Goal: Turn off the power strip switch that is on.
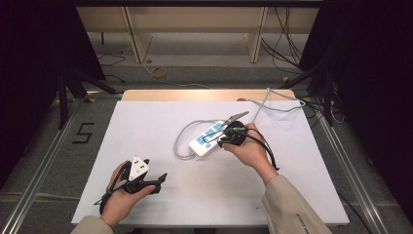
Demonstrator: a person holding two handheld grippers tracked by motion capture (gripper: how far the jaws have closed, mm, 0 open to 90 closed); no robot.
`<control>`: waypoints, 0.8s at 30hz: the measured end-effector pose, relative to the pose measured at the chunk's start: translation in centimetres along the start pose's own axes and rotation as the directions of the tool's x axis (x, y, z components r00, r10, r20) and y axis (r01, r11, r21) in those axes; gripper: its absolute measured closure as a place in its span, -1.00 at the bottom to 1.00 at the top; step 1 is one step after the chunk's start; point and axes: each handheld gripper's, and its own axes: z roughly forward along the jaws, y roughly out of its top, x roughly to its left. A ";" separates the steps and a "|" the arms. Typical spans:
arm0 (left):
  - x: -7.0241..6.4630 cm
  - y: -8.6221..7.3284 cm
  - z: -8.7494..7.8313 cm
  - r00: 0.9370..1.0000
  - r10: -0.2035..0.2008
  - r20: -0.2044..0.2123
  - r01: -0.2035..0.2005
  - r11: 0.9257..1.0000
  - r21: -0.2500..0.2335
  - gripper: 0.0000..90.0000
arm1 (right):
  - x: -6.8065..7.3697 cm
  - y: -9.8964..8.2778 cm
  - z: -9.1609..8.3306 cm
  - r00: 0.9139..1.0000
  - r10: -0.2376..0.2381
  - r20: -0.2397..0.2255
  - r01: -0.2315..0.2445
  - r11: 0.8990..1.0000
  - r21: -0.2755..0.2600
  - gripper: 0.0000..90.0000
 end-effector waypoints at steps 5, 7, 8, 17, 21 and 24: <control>0.0 0.0 0.0 1.000 -0.001 -0.001 0.001 1.000 0.000 -0.53 | -0.3 -0.9 -0.6 1.000 0.010 0.010 -0.010 1.000 -0.016 0.61; 0.0 0.0 0.0 1.000 -0.002 -0.001 0.002 1.000 0.000 -0.53 | -0.4 -1.2 -0.8 1.000 0.014 0.009 -0.014 1.000 -0.021 0.57; 0.0 0.0 0.0 1.000 -0.001 -0.001 0.001 1.000 0.000 -0.53 | -0.5 -1.4 -0.9 1.000 0.014 0.009 -0.014 1.000 -0.023 0.55; 0.0 0.0 0.0 1.000 -0.003 -0.002 0.003 1.000 0.000 -0.53 | -0.7 -2.6 -1.7 1.000 0.029 0.012 -0.028 0.998 -0.049 0.41; 0.0 0.0 0.0 1.000 -0.003 -0.002 0.003 1.000 0.000 -0.53 | -0.8 -3.2 -2.0 0.999 0.030 0.017 -0.029 0.998 -0.055 0.37; 0.0 -0.1 0.0 1.000 -0.002 -0.003 0.002 1.000 0.002 -0.53 | -0.8 -3.7 -2.4 0.999 0.036 0.016 -0.035 0.997 -0.066 0.35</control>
